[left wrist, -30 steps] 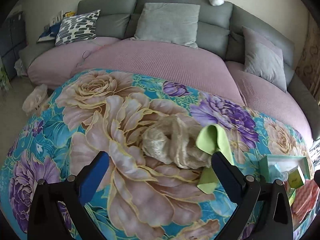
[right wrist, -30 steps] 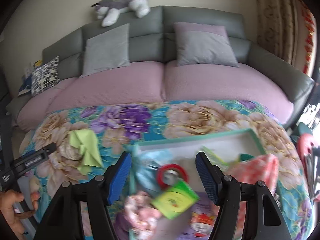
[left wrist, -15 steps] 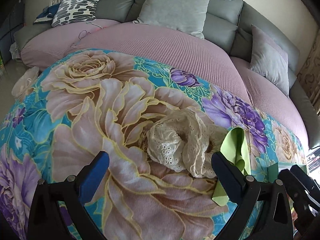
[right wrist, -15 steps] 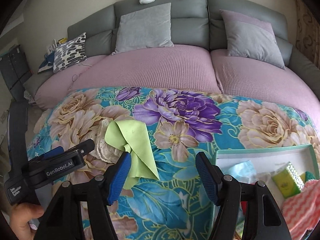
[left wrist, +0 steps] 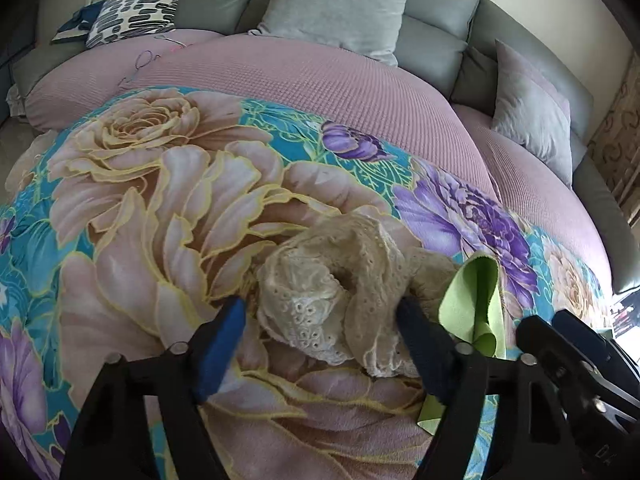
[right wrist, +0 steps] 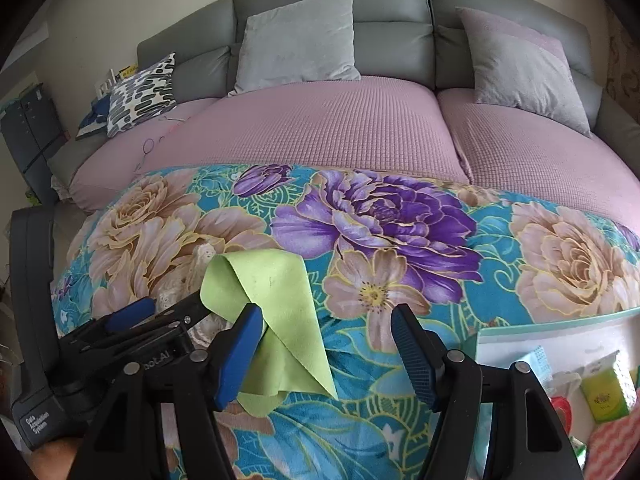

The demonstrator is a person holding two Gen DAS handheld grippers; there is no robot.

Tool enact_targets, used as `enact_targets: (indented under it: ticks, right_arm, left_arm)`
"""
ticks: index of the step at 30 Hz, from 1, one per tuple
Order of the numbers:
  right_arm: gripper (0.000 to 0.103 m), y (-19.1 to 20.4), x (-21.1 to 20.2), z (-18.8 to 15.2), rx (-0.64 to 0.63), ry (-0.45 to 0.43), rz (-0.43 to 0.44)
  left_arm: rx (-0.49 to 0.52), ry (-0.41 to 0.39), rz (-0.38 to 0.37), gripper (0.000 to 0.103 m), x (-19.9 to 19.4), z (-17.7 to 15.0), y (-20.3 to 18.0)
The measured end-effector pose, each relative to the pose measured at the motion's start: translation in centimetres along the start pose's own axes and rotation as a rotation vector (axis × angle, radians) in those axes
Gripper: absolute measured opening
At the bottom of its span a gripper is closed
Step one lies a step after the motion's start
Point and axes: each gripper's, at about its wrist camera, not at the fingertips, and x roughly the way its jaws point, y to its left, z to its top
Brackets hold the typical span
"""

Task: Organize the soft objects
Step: 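Move both tools back and grasp the lime-green cloth with the right tool, then grasp the cream lace cloth with the left tool while the right tool holds the green cloth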

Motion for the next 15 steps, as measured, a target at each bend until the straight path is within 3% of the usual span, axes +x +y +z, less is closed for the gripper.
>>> enact_targets:
  ticks: [1, 3, 7, 9, 11, 15]
  right_arm:
    - [0.071, 0.2, 0.3, 0.1, -0.004, 0.004, 0.001]
    - [0.071, 0.5, 0.8, 0.1, -0.010, 0.009, 0.009]
    - [0.071, 0.7, 1.5, 0.3, -0.003, 0.022, 0.031]
    - [0.070, 0.9, 1.8, 0.2, -0.003, 0.030, 0.040]
    - [0.070, 1.1, 2.1, 0.1, -0.006, 0.036, 0.049]
    - [0.070, 1.5, 2.4, -0.2, -0.012, 0.044, 0.059]
  left_arm:
    - [0.004, 0.003, -0.007, 0.075, 0.1, 0.0, -0.1]
    - [0.010, 0.008, -0.015, 0.062, 0.2, -0.1, -0.3]
    - [0.006, 0.020, -0.037, 0.055, 0.3, -0.1, 0.2]
    - [0.004, 0.021, -0.054, 0.035, 0.3, -0.1, 0.3]
    - [0.006, 0.022, -0.063, 0.023, 0.1, -0.2, 0.3]
    - [0.003, 0.009, -0.062, 0.011, -0.3, -0.1, 0.4]
